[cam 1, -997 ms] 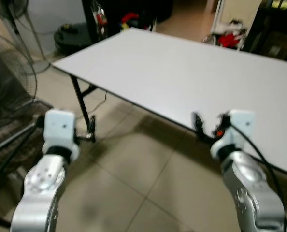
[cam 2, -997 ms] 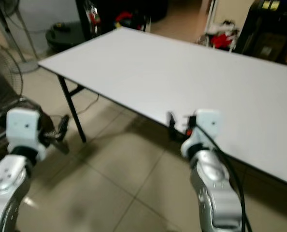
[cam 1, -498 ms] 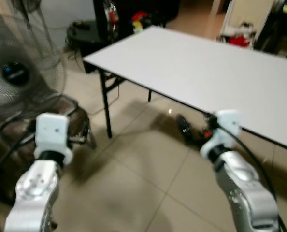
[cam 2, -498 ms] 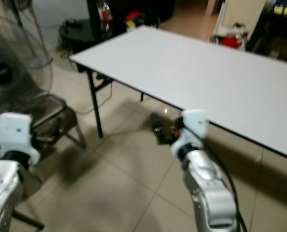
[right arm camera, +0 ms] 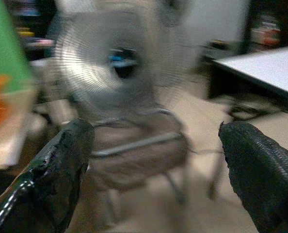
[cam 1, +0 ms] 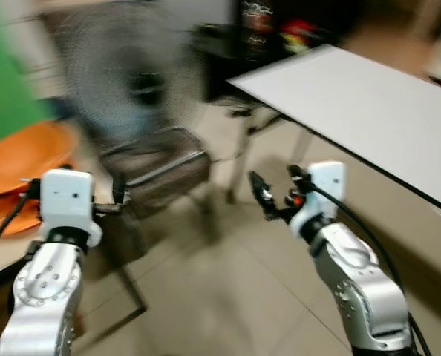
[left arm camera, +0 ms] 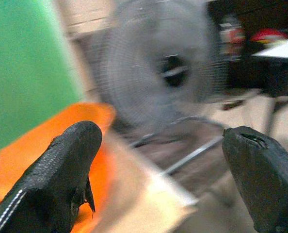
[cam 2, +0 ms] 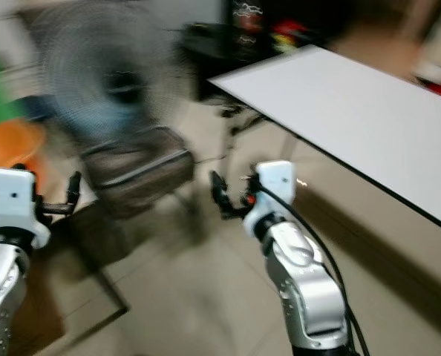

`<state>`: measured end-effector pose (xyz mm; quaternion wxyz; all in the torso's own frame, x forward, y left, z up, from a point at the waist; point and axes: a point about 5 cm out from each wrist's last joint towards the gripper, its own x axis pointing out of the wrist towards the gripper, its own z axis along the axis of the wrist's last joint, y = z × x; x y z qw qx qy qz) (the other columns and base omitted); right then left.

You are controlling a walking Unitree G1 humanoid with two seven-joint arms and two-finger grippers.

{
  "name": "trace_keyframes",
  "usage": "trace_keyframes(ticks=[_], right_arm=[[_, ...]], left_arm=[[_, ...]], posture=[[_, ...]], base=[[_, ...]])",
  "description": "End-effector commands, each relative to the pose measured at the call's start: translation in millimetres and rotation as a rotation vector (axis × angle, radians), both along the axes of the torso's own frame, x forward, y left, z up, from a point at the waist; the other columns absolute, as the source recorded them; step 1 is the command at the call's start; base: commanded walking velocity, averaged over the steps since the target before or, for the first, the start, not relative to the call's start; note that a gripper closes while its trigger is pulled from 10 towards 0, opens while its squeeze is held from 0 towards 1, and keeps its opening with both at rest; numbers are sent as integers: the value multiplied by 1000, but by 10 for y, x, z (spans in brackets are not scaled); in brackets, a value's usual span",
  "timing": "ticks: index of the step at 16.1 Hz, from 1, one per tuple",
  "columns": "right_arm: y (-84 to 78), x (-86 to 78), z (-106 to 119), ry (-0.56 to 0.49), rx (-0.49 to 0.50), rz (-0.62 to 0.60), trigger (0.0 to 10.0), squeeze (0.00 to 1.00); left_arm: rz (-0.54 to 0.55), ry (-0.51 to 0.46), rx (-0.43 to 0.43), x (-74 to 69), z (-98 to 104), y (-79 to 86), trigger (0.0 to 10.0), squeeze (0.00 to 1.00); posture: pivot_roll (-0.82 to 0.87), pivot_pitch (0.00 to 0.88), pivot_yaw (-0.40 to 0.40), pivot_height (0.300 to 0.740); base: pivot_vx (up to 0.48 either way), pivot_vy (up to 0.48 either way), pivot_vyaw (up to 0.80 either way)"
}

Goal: Setting the table

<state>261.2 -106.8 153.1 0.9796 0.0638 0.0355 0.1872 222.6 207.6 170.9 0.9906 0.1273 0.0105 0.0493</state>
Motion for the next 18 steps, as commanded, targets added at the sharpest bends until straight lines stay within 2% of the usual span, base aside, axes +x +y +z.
trace_keyframes(ticks=[1, 6, 8, 10, 12, 15, 18], right_arm=[[-94, 18, -10, 1, -10, -30, 10000, 0], [-150, 11, 28, -15, -27, -6, 10000, 0], [-166, -2, 26, -8, -3, -23, 10000, 0], [-174, -1, 28, -15, -32, -25, 10000, 0], [-178, 19, 33, -21, -58, -33, 10000, 0], [-182, 50, 48, -15, -42, -49, 10000, 0], [-143, 58, 54, -24, -52, -42, 10000, 0]], left_arm=[[-15, -2, -6, 22, 6, -55, 10000, 0], [4, 2, -29, 6, -37, -97, 10000, 0], [16, -5, -48, 19, -30, -122, 10000, 0], [14, -6, -57, 48, -19, -128, 10000, 0], [8, -23, -60, 56, 7, -128, 10000, 0], [6, -15, -60, 32, -4, -140, 10000, 0], [-7, 5, -57, -1, -31, -144, 10000, 0]], posture=[[91, 0, 5, 740], [70, 0, 5, 740], [63, 0, 5, 740], [62, 0, 1, 740], [64, 0, -4, 740], [66, 0, 1, 740], [69, 0, 11, 740]], base=[[0, -480, 800], [0, -480, 800], [0, 0, 400], [0, 0, 0], [283, 0, 800], [379, 0, 800], [386, 0, 446]])
